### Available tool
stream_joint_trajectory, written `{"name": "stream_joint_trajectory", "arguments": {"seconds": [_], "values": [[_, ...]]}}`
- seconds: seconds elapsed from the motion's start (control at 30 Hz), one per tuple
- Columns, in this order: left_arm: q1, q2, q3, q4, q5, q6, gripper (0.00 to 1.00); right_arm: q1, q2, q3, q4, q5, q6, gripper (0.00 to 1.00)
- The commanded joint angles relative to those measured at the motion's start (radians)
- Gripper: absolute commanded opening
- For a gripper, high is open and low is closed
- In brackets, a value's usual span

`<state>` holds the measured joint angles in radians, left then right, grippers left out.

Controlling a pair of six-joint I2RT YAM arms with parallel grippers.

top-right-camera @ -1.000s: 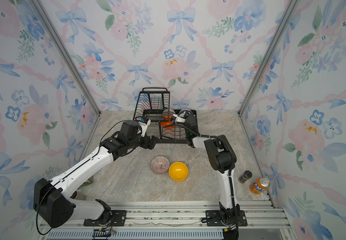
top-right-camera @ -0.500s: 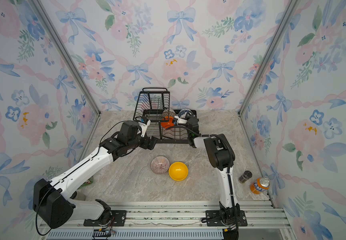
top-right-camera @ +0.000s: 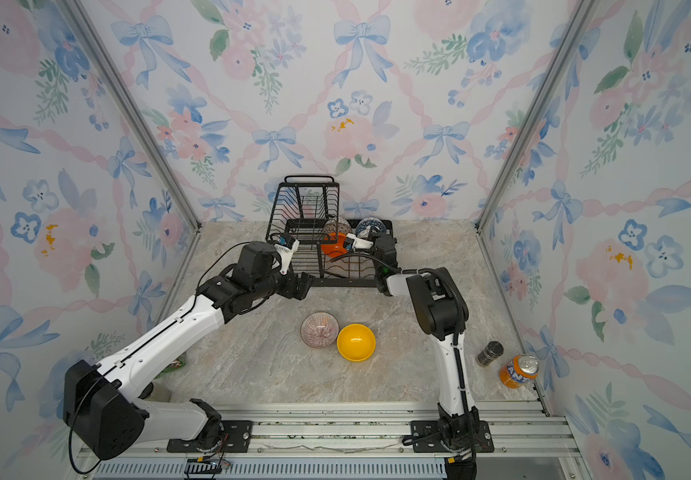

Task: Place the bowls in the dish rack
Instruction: 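Lower the white lattice bowl in front of the blue bowl with the right gripper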

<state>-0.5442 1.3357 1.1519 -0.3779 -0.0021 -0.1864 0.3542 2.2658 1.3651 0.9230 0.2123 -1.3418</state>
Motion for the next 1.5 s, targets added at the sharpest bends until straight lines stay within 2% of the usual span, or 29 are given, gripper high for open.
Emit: {"name": "stream_joint_trajectory", "arguments": {"seconds": [0.0, 1.47], "values": [[0.007, -0.020, -0.016, -0.022, 0.007, 0.002, 0.98, -0.006, 0.006, 0.027, 0.048, -0.019, 0.028, 0.00], [0.016, -0.042, -0.053, -0.022, 0.008, -0.002, 0.98, -0.013, -0.070, -0.041, -0.140, -0.118, 0.142, 0.00]]}}
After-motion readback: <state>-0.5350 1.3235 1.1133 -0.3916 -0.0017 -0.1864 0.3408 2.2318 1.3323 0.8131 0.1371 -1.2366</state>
